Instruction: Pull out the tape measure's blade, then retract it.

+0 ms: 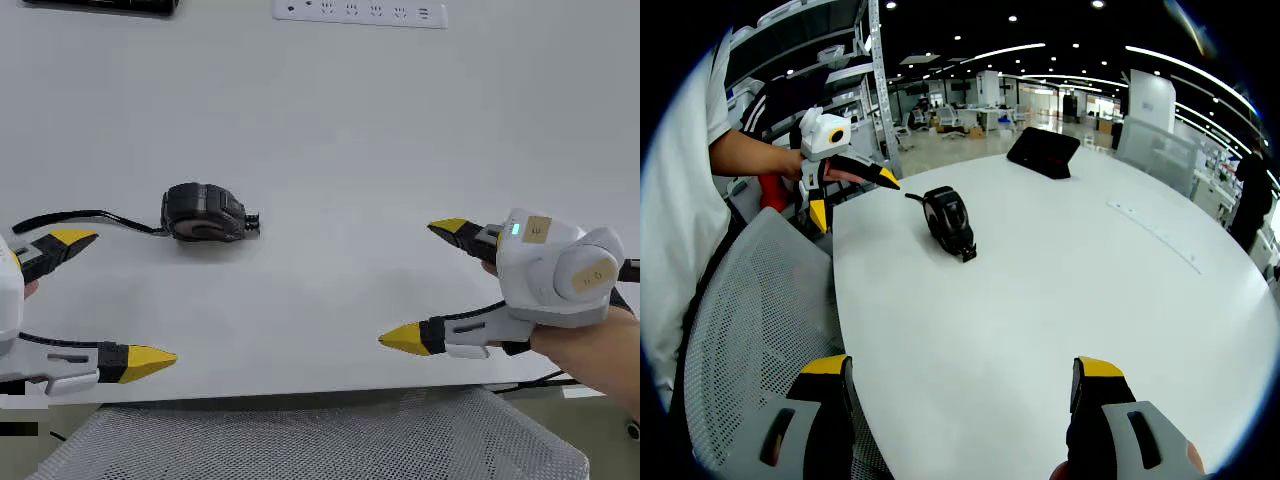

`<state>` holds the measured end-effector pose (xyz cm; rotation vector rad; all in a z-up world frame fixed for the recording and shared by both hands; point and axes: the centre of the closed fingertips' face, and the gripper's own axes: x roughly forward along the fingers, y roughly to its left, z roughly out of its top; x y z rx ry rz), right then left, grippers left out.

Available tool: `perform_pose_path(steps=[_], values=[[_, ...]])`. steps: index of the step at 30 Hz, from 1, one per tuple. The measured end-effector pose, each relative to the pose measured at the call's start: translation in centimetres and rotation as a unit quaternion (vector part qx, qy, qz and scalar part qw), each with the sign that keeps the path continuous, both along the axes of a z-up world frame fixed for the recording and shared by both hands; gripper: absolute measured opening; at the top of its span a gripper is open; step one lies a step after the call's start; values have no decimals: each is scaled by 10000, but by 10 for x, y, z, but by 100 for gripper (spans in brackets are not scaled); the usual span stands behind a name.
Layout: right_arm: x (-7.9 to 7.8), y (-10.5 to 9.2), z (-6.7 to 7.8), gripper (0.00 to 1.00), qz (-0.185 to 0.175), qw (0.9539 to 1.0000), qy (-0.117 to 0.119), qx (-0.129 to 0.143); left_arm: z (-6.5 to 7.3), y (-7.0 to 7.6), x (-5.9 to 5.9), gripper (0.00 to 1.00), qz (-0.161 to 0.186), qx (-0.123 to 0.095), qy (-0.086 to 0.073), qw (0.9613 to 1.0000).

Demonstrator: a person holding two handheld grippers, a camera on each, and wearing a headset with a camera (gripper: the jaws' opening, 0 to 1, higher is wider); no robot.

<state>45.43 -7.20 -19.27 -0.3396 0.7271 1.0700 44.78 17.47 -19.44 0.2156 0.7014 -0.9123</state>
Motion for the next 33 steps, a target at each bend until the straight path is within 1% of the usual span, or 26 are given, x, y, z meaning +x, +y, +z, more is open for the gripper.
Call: perform_pose_path(steps=[4, 7, 10, 13, 16, 20, 24, 29, 33], values=[[1, -1, -1, 89, -19, 10000, -20, -7, 0, 0, 0, 99, 8, -2, -15, 10000], [2, -1, -1, 89, -60, 10000, 16, 19, 1, -1, 1, 99, 21, -38, -28, 10000], [1, -1, -2, 87, -41, 10000, 27, -5, 1, -1, 1, 99, 20, -73, -13, 10000], [1, -1, -2, 86, -43, 10000, 36, 1, 1, -1, 1, 99, 14, -62, -9, 10000], [0, -1, -3, 86, -30, 10000, 37, -15, 1, -1, 2, 99, 28, -72, 0, 10000], [0, -1, -3, 86, -8, 10000, 34, -26, -1, -1, 1, 99, 9, -66, 52, 10000], [1, -1, -3, 86, -14, 10000, 23, -22, -1, -1, 1, 99, -1, -64, 38, 10000], [3, -1, -4, 87, 36, 10000, 32, -20, -2, -1, 4, 99, -37, -26, 32, 10000], [7, 1, -4, 87, 78, 10000, 28, -3, -4, 0, 9, 99, -79, 19, 11, 10000]])
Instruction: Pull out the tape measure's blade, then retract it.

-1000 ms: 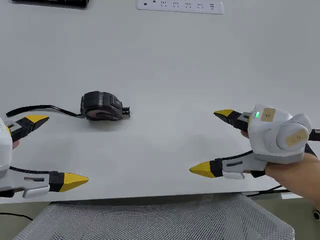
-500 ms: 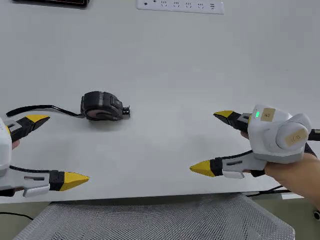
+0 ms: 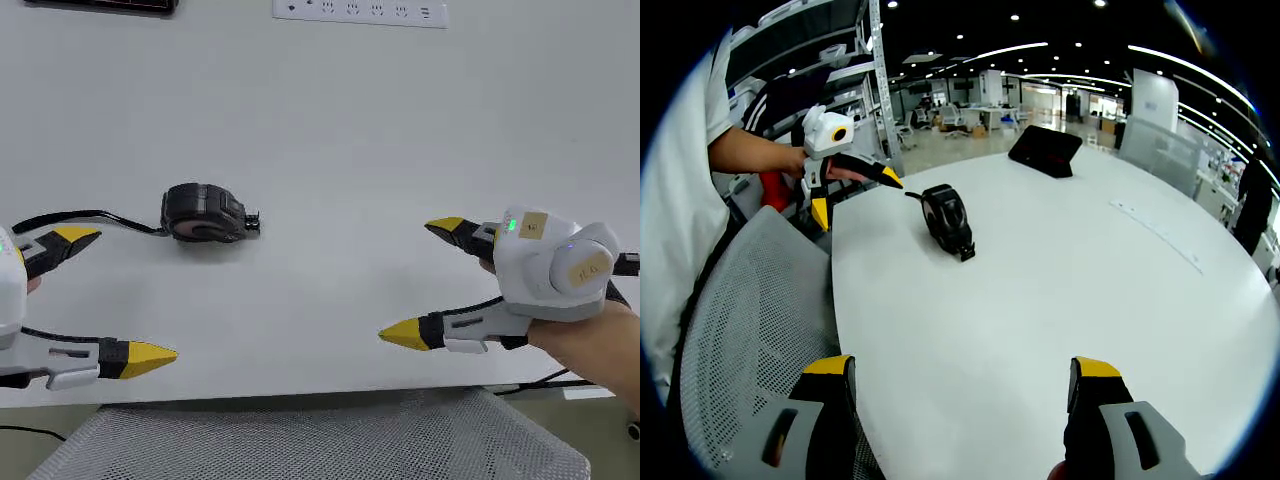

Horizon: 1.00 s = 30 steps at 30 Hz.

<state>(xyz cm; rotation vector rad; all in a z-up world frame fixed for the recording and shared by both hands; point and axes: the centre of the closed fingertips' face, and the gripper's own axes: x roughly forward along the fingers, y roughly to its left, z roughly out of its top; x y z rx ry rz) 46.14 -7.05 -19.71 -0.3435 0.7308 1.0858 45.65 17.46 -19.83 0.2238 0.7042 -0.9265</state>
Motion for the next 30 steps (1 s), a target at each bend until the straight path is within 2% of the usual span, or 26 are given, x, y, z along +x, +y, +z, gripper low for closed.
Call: perform_pose_path(steps=[18, 21, 30], values=[[16, 11, -7, 89, 331, 9994, -74, -38, -3, -5, 25, 99, -331, 130, -88, 9993], [19, 12, -8, 88, 384, 9992, -86, -54, -3, -4, 31, 98, -403, 204, -145, 9989], [28, 17, -11, 87, 546, 9984, -80, -82, -4, -6, 43, 96, -595, 326, -169, 9976]])
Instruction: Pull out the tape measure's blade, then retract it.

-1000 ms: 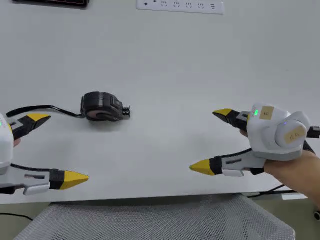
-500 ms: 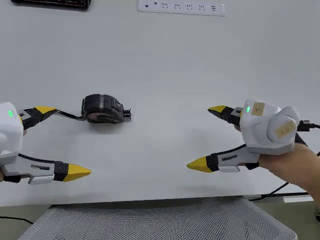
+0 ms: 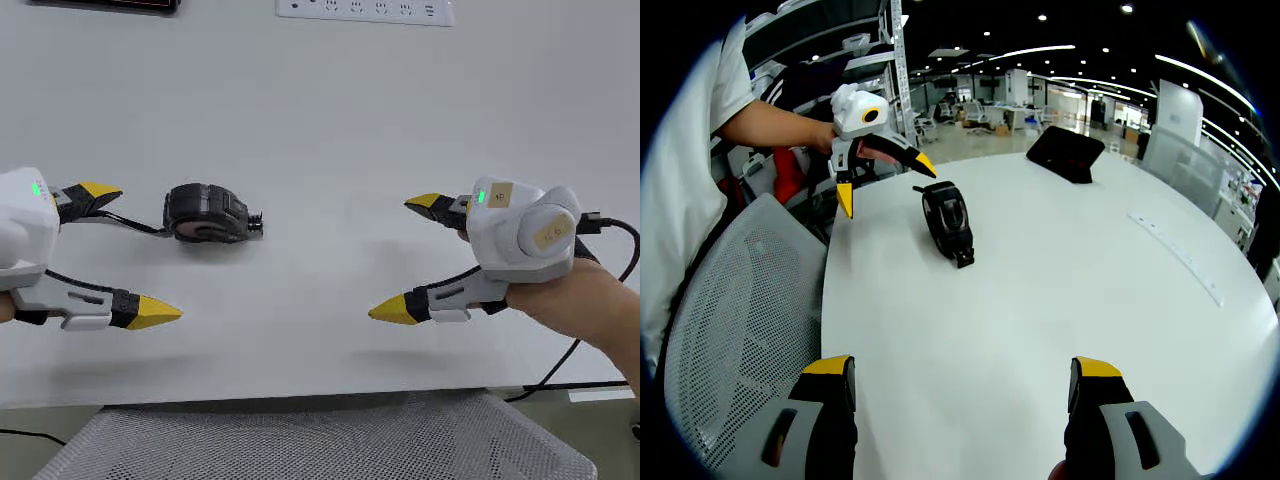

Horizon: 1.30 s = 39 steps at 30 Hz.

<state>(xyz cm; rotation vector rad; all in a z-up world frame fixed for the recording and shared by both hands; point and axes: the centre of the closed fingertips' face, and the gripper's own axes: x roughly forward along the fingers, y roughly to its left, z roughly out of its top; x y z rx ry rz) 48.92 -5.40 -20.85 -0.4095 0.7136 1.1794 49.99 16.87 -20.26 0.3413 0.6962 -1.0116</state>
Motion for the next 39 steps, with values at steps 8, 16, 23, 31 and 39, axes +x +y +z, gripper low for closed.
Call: perform_pose_path(steps=[8, 16, 23, 31, 39], values=[[7, 4, -3, 86, 125, 9999, 11, -36, -2, 0, 11, 95, -170, 157, -72, 9997], [14, 9, -7, 86, 263, 9996, 44, -74, -8, 2, 21, 93, -399, 333, -12, 9986], [20, 13, -10, 84, 394, 9992, 72, -90, -10, 0, 30, 91, -603, 469, 3, 9971], [25, 20, -11, 81, 559, 9984, 52, -108, -19, -7, 38, 88, -902, 685, 6, 9936], [30, 26, -13, 80, 707, 9974, 55, -127, -26, -14, 43, 85, -1178, 852, 42, 9894]])
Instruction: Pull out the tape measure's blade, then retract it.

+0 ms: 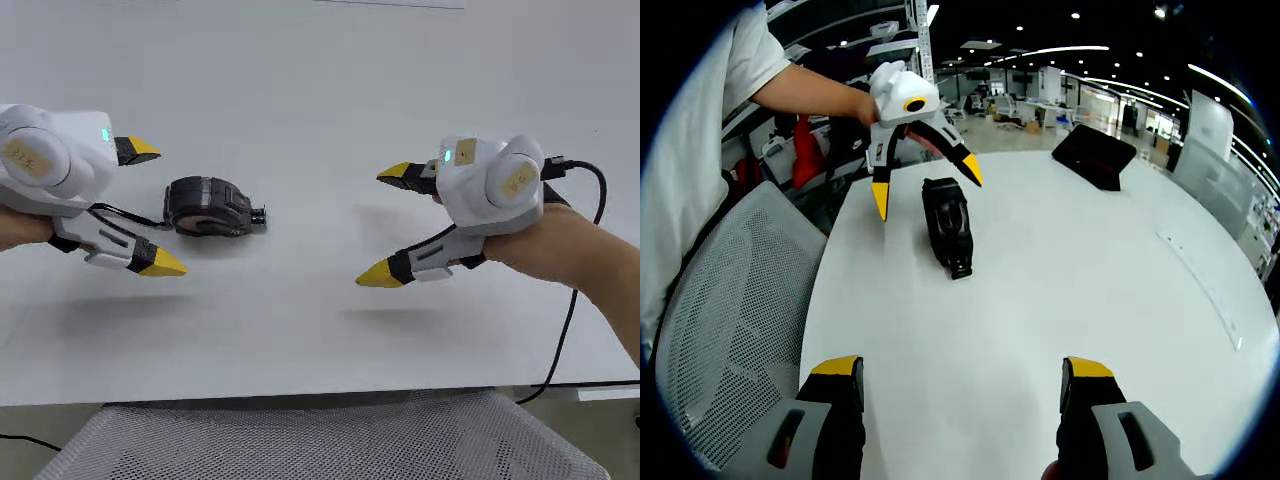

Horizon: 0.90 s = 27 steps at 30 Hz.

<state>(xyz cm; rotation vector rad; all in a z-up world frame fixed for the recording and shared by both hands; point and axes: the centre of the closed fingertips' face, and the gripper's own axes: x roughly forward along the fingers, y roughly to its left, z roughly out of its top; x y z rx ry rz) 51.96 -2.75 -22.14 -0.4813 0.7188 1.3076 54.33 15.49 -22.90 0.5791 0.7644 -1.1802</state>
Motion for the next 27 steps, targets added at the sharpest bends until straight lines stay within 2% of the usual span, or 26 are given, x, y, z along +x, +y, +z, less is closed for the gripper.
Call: perform_pose_path(steps=[9, 21, 27], values=[[5, 11, -2, 77, 152, 9999, 25, 59, -6, -7, 0, 81, -150, 96, 77, 9998], [8, 22, -10, 75, 252, 9995, 146, 101, -16, -12, -1, 58, -105, 204, 402, 9989], [8, 25, -11, 74, 284, 9994, 171, 116, -19, -11, 0, 48, -81, 243, 468, 9986]])
